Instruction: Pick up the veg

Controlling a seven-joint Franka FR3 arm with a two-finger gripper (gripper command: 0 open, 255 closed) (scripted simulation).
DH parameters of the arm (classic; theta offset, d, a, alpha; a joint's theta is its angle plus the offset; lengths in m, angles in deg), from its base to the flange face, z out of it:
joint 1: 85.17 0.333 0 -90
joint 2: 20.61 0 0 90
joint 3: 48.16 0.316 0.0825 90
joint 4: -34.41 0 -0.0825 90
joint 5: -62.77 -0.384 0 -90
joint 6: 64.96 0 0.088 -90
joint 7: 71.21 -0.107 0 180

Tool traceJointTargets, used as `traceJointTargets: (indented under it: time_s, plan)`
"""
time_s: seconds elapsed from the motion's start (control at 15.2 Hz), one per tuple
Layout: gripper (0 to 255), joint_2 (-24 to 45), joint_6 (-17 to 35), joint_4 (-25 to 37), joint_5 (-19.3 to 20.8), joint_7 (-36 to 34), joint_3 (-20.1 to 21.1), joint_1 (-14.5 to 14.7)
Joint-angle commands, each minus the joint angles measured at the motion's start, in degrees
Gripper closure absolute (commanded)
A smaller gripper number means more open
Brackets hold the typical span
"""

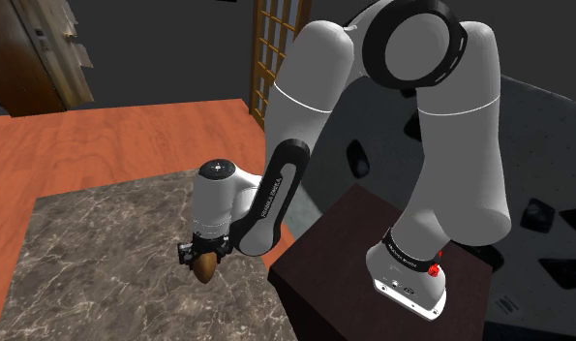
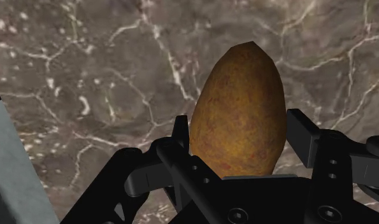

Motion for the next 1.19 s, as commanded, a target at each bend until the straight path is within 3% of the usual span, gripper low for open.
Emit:
traceJointTargets:
  time_s: [0.0,1.12]
  plan:
    - [255,0.02,-0.02,-0.04,0.00,-0.01,-0.01,0.01]
    - [255,-12.14,-9.32,-3.21,-5.28,3.51,7.83,-6.56]
